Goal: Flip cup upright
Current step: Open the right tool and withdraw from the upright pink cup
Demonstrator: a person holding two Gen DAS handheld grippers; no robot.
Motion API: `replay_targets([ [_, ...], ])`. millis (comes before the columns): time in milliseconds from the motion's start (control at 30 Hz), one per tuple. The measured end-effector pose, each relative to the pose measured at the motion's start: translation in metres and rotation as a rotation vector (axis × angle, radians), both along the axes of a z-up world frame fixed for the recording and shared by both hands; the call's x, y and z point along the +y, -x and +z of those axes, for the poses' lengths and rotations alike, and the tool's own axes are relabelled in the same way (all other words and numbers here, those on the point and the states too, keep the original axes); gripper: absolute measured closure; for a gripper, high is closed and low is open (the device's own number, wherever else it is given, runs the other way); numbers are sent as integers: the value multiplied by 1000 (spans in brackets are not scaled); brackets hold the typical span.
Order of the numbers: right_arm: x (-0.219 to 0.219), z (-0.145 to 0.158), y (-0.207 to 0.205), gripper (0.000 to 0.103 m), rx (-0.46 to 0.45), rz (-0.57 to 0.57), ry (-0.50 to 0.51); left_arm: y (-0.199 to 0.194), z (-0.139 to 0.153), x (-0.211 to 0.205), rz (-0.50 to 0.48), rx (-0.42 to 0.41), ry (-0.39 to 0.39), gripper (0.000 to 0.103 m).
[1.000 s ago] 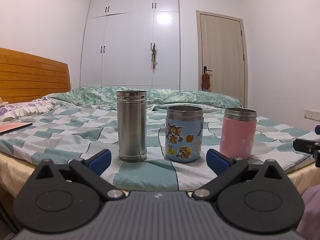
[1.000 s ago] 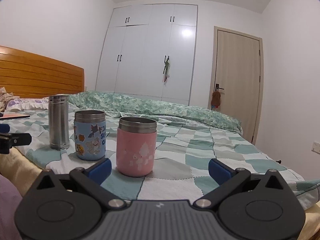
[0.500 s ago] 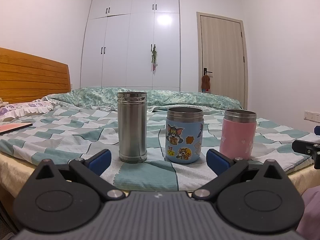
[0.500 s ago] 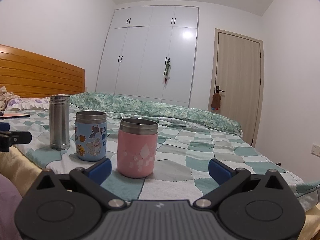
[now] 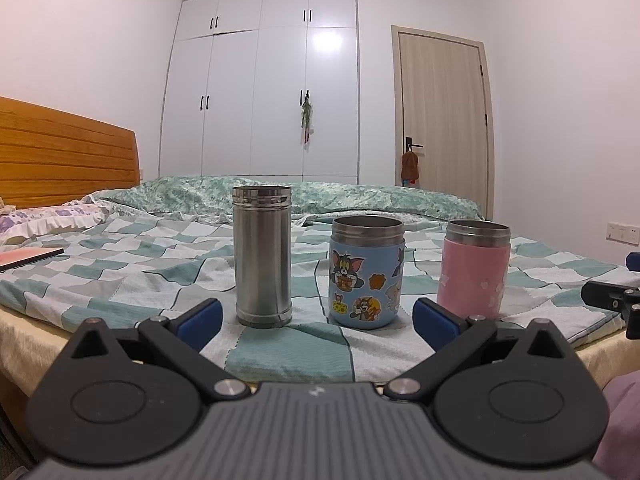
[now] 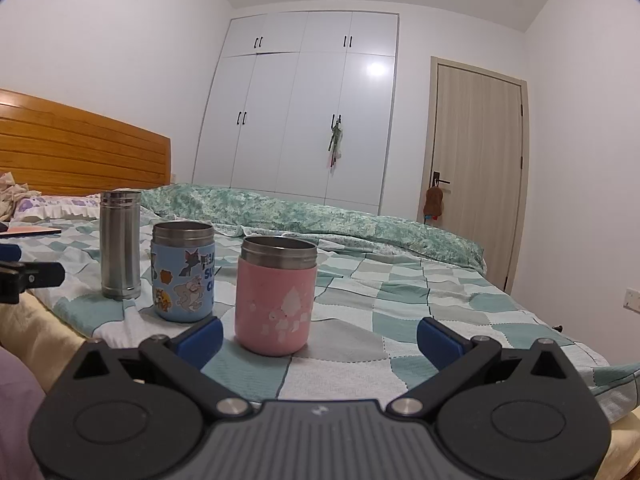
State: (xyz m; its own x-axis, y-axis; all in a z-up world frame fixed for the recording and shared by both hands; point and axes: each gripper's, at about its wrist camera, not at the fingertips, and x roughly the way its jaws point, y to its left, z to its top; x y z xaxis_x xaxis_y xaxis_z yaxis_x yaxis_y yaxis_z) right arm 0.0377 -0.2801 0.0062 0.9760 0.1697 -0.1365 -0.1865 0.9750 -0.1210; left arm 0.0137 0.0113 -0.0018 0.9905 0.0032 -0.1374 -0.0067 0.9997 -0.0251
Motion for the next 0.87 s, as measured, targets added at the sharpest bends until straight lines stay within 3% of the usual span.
replay_targets([
  [867,-1,0,1,0,0,0,2,3,1,0,1,-19,-4,0],
])
